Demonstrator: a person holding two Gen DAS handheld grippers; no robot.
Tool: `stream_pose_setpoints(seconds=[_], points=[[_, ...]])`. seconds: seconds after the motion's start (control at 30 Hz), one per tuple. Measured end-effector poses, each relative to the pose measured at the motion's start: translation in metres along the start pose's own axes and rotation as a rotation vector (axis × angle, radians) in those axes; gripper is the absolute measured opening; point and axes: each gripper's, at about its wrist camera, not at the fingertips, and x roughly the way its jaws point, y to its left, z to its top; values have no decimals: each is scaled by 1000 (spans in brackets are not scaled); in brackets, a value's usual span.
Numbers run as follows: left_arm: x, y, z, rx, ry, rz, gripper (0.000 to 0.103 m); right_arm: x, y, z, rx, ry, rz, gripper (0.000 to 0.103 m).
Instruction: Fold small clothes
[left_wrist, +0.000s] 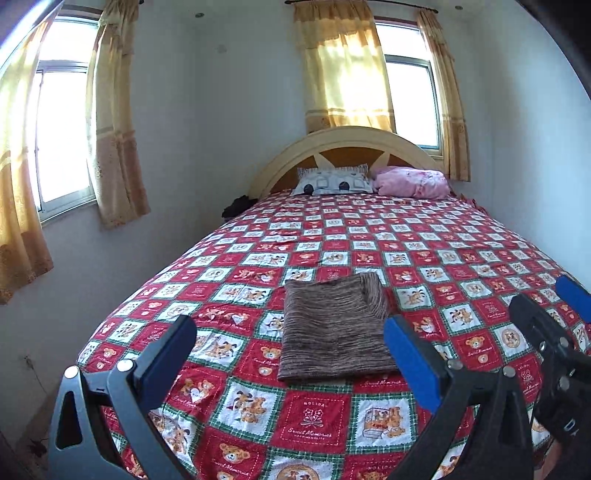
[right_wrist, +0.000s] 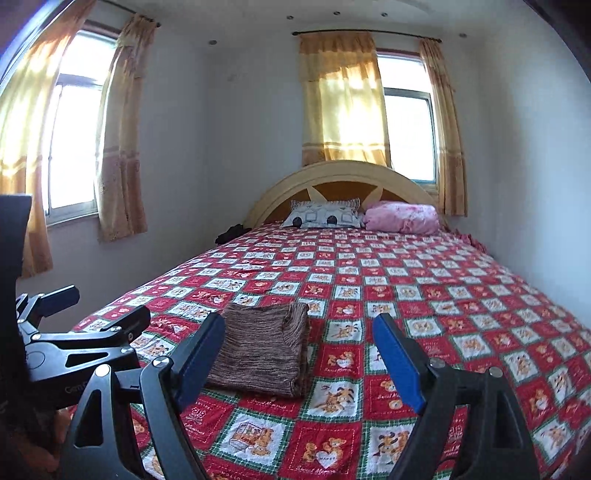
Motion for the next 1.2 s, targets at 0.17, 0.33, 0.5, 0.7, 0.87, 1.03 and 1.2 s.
stream_pose_setpoints(seconds=[0.17, 0.33, 0.5, 0.7, 0.87, 1.03, 1.2], points=[[-2, -5, -1, 22, -3, 44, 103, 1, -4, -3, 27, 21, -1, 83], [-5, -7, -1, 33, -13, 52, 103, 2, -8, -5, 41, 28, -6, 83], [-4, -6, 0, 29, 1, 53, 103, 0, -11, -4, 48, 18, -17, 83], [2, -3, -1, 32, 22, 63, 103, 2, -14, -5, 61, 24, -27, 83], [4, -3, -2, 38, 33, 67, 103, 1, -15, -5, 66, 24, -31, 83], [4, -3, -2, 37, 31, 73, 103, 2, -16, -4, 67, 24, -32, 83], [7, -2, -4, 39, 38, 84, 103, 2, -13, -5, 53, 22, -35, 83]])
